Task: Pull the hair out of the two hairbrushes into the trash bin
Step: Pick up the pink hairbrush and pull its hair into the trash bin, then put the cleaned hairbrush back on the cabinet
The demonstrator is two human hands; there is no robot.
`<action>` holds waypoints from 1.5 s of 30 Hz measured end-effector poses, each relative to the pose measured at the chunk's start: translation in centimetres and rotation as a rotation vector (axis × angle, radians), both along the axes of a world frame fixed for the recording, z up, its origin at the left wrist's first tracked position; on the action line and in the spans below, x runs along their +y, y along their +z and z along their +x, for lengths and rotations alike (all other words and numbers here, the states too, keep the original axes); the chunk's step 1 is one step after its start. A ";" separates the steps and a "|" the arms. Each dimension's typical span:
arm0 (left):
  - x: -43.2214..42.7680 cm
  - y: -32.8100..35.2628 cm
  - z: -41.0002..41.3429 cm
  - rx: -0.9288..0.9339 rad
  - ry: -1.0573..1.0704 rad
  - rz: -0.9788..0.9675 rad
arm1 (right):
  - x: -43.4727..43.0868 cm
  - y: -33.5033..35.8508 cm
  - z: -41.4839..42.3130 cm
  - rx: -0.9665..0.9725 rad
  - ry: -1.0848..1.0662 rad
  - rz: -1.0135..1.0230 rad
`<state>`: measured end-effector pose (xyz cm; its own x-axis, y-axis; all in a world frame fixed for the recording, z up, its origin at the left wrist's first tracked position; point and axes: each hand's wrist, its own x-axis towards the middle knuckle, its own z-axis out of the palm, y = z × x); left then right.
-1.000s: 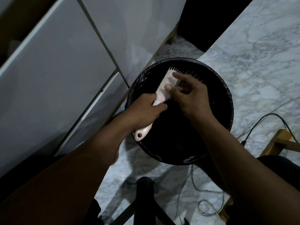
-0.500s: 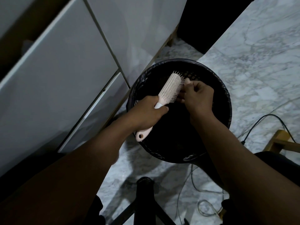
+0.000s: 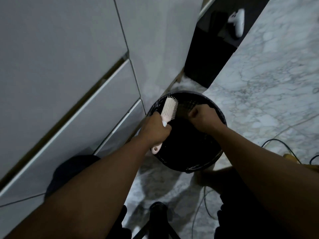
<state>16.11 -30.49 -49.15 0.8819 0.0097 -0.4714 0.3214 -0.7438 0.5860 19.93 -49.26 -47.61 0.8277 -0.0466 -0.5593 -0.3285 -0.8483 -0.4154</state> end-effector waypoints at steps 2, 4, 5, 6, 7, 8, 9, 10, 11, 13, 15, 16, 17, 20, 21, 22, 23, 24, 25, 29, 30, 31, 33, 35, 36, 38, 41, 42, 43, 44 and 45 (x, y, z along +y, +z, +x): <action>0.2 2.3 0.4 -0.033 0.032 0.017 | -0.2 3.4 0.5 0.085 0.174 -0.111; 0.1 5.4 0.7 -0.060 0.027 0.020 | 0.0 7.5 1.0 0.098 0.235 -0.089; 0.1 7.3 0.8 -0.075 0.009 0.017 | 0.1 9.7 1.1 0.079 0.245 -0.070; 0.0 9.2 1.0 -0.093 -0.008 0.013 | 0.3 12.0 1.2 0.042 0.256 -0.063; 0.0 11.2 1.0 -0.109 -0.016 0.013 | 0.4 14.1 1.2 0.001 0.259 -0.056; 0.1 13.1 0.9 -0.135 -0.020 0.013 | 0.7 16.1 1.0 -0.049 0.258 -0.047; 0.3 15.2 0.8 -0.173 -0.015 0.011 | 0.8 18.3 0.7 -0.099 0.257 -0.042; 0.4 17.0 0.8 -0.211 -0.006 0.001 | 1.0 20.3 0.4 -0.139 0.255 -0.034; 0.5 18.6 0.8 -0.245 0.005 -0.025 | 1.1 22.0 0.3 -0.170 0.245 -0.031; 0.9 22.1 0.1 -0.318 0.031 -0.080 | 1.3 25.3 -0.4 -0.235 0.246 -0.028; 1.2 25.2 -1.2 -0.389 0.043 -0.098 | 1.6 28.2 -1.4 -0.305 0.258 -0.029; 1.4 26.4 -1.8 -0.422 0.048 -0.101 | 1.8 29.5 -2.1 -0.334 0.265 -0.041; 1.6 27.5 -2.5 -0.453 0.052 -0.101 | 2.1 30.7 -2.8 -0.358 0.269 -0.046; 2.7 30.2 -4.6 -0.527 0.066 -0.071 | 3.2 33.5 -5.0 -0.441 0.260 -0.037; 3.2 31.0 -5.2 -0.549 0.076 -0.048 | 3.8 34.3 -5.7 -0.463 0.262 -0.031; 3.8 31.8 -5.7 -0.574 0.084 -0.023 | 4.3 35.0 -6.3 -0.489 0.273 -0.028; 4.4 32.7 -6.3 -0.597 0.089 0.004 | 5.0 35.8 -6.9 -0.511 0.284 -0.028; 5.1 33.5 -6.9 -0.618 0.094 0.023 | 5.6 36.5 -7.4 -0.531 0.293 -0.030; 5.9 34.3 -7.3 -0.632 0.106 0.021 | 6.3 37.3 -7.9 -0.548 0.301 -0.027; 9.0 37.2 -8.8 -0.697 0.192 0.035 | 9.4 40.3 -9.0 -0.612 0.338 -0.003; 9.7 38.0 -9.2 -0.721 0.215 0.059 | 10.1 41.0 -9.2 -0.631 0.347 0.003; 10.3 38.8 -9.5 -0.742 0.244 0.080 | 10.9 41.7 -9.3 -0.648 0.355 0.008; 11.5 40.4 -10.3 -0.777 0.308 0.109 | 12.3 43.1 -9.6 -0.681 0.380 0.016; 12.7 41.8 -11.1 -0.806 0.362 0.155 | 13.8 44.3 -9.9 -0.702 0.404 0.039; 13.4 42.3 -11.6 -0.820 0.385 0.184 | 14.5 44.8 -10.1 -0.712 0.416 0.053; 14.8 43.0 -12.4 -0.840 0.432 0.240 | 16.0 45.6 -10.4 -0.724 0.443 0.082; 16.9 43.5 -13.4 -0.835 0.500 0.300 | 18.1 46.4 -10.8 -0.738 0.484 0.104; 17.5 43.6 -13.7 -0.831 0.520 0.317 | 18.7 46.5 -10.9 -0.744 0.496 0.107; 18.1 43.7 -14.0 -0.828 0.538 0.332 | 19.3 46.7 -10.9 -0.748 0.509 0.110; 18.7 43.8 -14.4 -0.828 0.555 0.347 | 20.0 46.8 -11.0 -0.753 0.525 0.113; 19.4 43.9 -14.8 -0.829 0.574 0.365 | 20.6 47.0 -11.1 -0.759 0.539 0.116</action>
